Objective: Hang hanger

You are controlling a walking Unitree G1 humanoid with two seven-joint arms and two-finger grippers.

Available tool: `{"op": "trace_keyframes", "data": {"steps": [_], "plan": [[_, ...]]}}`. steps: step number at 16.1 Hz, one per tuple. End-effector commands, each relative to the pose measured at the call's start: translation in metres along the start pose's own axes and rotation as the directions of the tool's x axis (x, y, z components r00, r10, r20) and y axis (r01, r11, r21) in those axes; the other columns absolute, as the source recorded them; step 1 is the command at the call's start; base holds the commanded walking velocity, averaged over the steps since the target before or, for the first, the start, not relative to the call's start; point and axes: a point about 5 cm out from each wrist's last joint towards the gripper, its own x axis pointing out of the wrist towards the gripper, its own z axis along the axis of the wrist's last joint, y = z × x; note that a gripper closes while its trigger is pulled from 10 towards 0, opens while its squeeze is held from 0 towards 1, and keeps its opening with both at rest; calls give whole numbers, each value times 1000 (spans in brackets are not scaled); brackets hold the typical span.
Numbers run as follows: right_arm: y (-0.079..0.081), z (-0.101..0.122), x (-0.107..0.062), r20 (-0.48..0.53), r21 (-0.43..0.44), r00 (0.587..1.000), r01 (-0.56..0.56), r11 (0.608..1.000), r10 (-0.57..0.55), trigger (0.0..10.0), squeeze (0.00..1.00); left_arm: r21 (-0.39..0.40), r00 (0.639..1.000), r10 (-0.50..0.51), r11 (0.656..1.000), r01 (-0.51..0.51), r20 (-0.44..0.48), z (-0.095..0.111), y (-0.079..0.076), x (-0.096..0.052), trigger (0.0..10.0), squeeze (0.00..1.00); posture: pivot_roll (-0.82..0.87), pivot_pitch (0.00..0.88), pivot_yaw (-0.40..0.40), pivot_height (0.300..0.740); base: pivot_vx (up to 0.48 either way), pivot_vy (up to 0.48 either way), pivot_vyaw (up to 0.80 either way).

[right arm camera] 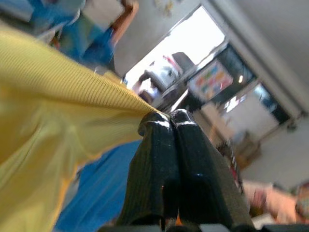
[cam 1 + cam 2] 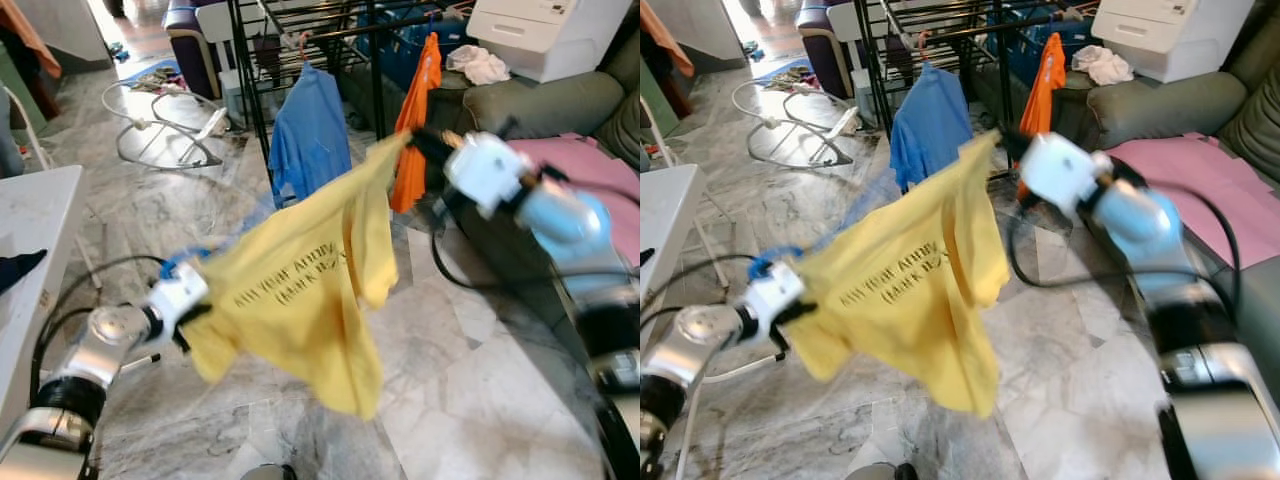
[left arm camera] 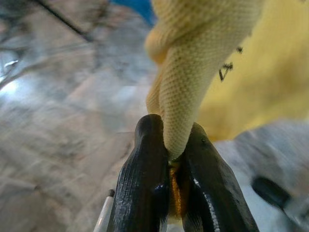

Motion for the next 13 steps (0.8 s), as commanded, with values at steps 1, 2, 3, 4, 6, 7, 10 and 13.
{"op": "trace_keyframes", "data": {"steps": [1, 2, 3, 4, 6, 7, 10, 13], "plan": [[-19, 5, -8, 19, -24, 997, 71, 997, -71, 0, 0, -90, 998, 62, 994, -63, -18, -6, 8, -3, 0, 0, -77, 40, 95, 740, 0, 0, 0], [-17, 2, -10, 7, -28, 998, 65, 997, -65, 0, 0, -116, 998, 70, 991, -70, -8, -5, 9, -2, 0, 0, -77, 40, 95, 740, 0, 0, 0], [-16, 1, -11, 2, -24, 998, 66, 998, -66, 0, 0, -115, 998, 70, 991, -71, -9, -4, 10, -2, 0, 0, -80, 38, 97, 740, 0, 0, 0], [-14, -1, -12, 0, -20, 998, 68, 997, -68, 0, 0, -107, 998, 64, 992, -65, -11, -4, 9, -1, 0, 0, -80, 37, 97, 740, 0, 0, 0], [-14, 1, -10, 3, -36, 997, 72, 997, -72, 0, 0, -87, 1000, -16, 996, 15, -5, -5, 0, 2, 0, 0, -80, 37, 97, 740, 0, 0, 0], [-16, 0, -9, -8, -60, 996, 87, 994, -87, 0, 0, -57, 997, -72, 996, 72, 7, -5, -7, 2, 0, 0, -80, 37, 97, 740, 0, 0, 0], [-36, -3, -2, -46, -151, 982, 173, 973, -181, 0, 0, -3, 911, -404, 914, 406, 81, -1, -37, -5, 0, 0, -73, 38, 90, 740, 0, 0, 0], [-49, 8, 9, -6, -196, 978, 204, 959, -209, 0, 0, 37, 809, -587, 809, 587, 22, -12, -50, -17, 0, 0, -73, 38, 90, 740, 0, 0, 0]]}}
